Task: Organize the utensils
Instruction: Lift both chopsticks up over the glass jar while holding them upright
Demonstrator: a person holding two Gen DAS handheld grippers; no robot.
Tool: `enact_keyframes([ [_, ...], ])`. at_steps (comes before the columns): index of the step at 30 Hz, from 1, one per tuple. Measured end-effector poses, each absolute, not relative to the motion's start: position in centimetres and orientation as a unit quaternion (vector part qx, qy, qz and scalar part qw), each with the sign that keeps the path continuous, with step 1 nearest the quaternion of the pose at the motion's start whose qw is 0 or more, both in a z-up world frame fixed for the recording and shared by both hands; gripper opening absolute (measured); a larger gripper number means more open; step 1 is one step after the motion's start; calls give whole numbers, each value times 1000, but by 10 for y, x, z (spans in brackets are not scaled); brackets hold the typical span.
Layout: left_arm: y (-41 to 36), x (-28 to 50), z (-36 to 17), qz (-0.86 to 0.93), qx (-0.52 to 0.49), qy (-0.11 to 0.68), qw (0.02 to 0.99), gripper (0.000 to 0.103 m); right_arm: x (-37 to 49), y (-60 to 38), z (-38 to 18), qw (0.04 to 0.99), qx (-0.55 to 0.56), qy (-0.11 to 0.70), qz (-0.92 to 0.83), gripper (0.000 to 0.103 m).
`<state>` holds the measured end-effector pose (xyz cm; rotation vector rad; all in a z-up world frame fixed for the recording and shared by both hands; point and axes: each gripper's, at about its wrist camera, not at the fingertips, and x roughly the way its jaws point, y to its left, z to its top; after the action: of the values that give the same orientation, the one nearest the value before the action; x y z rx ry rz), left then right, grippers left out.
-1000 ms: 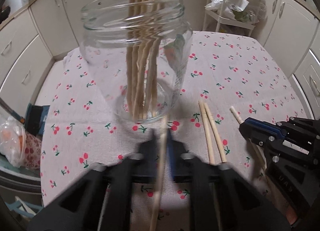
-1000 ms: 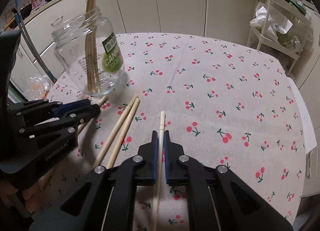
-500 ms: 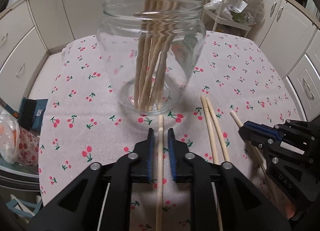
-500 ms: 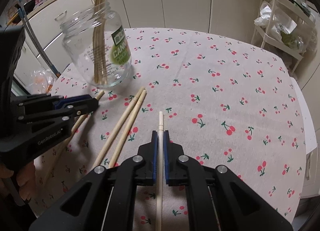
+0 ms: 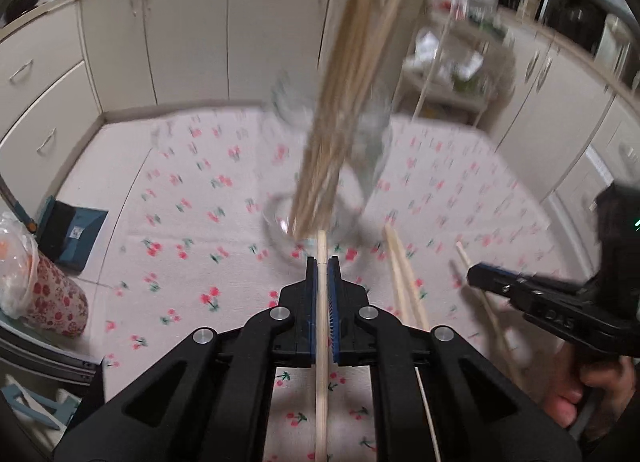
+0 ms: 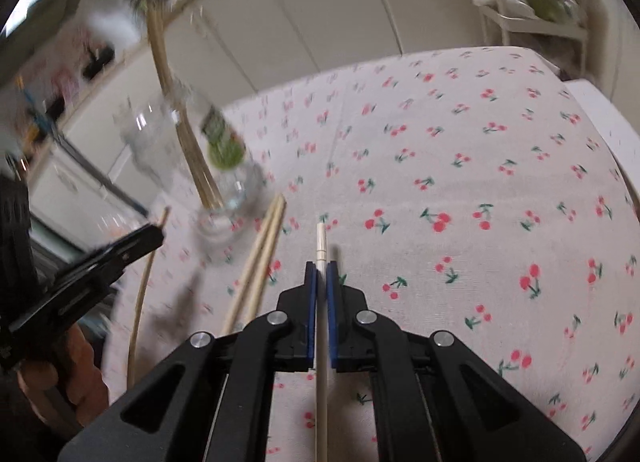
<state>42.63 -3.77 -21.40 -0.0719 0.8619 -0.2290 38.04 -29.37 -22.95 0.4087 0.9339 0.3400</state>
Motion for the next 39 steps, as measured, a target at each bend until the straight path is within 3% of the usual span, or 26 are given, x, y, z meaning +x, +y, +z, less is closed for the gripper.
enact_keyframes([
  [8,-3,418,-126,-127,-108,274,947,5,359,-304,-205,883,255,356,170,6],
  [16,0,455,-75,-108,-163,171,966,5,349,-312,-193,898,276,299,167,6],
  [28,-17,502,-65,-43,-157,86,983,5,348,-323,-194,902,290,278,154,6],
  [39,-26,512,-96,-20,-137,79,987,5,349,-322,-199,902,293,280,151,6],
])
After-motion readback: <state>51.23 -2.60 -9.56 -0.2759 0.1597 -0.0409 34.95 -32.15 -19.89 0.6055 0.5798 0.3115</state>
